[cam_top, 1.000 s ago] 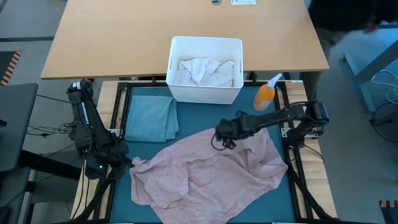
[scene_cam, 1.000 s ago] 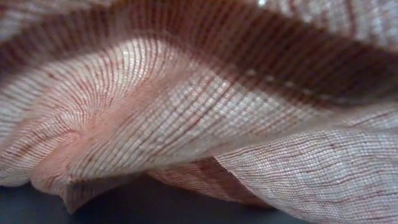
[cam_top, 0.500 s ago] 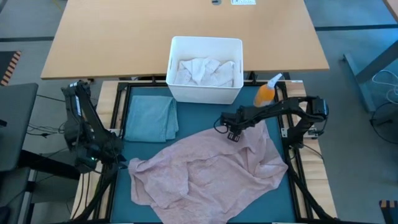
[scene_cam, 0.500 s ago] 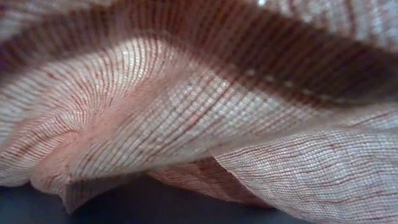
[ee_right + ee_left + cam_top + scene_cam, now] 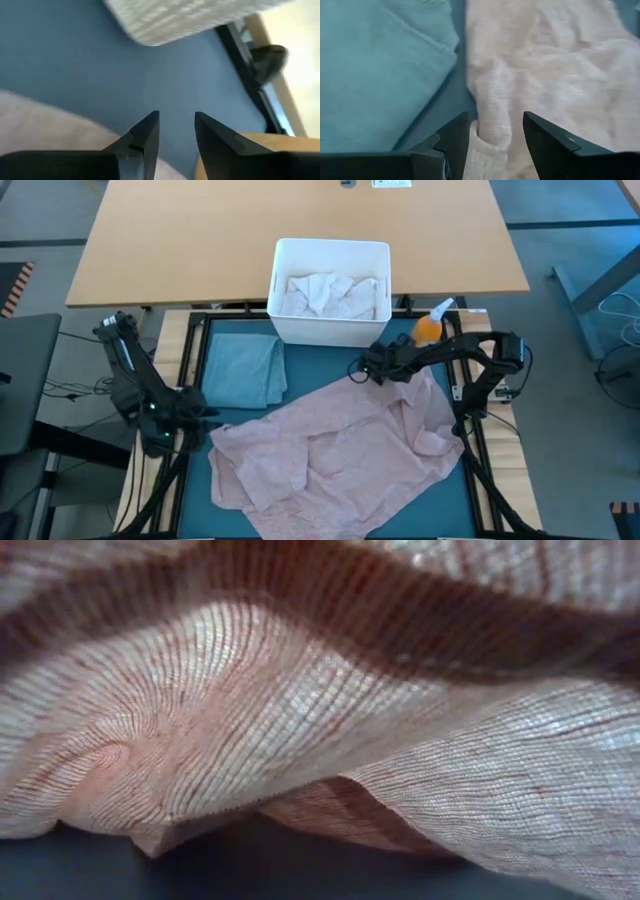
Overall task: Fold Laundry from Bin
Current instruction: Fold the pink shirt
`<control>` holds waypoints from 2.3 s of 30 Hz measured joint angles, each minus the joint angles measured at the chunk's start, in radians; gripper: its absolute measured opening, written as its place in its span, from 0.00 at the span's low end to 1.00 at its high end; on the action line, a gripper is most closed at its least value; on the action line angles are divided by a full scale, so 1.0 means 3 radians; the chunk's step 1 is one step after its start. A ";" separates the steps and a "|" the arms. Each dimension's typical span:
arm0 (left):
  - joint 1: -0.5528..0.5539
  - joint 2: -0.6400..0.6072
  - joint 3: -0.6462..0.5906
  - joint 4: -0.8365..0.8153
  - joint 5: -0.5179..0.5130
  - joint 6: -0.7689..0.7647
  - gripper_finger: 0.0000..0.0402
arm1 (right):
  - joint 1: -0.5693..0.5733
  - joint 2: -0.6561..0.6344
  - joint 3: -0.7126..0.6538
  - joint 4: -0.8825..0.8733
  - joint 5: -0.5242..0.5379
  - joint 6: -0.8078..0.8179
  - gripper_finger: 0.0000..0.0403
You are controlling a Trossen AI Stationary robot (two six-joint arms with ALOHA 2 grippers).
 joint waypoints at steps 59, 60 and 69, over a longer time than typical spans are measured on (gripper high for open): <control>0.0939 0.0251 -0.0684 0.2626 0.1584 0.1859 0.43 | -0.0028 -0.0029 -0.0434 0.1701 -0.0974 -0.0146 0.31; 0.0876 0.0358 -0.0702 0.2611 0.1625 0.1789 0.43 | -0.0006 -0.0054 -0.0387 0.1657 -0.0987 -0.0157 0.31; 0.0636 0.1475 -0.0713 0.2729 0.2066 0.1431 0.43 | 0.0457 -0.0497 0.0116 0.0894 -0.0812 -0.0194 0.31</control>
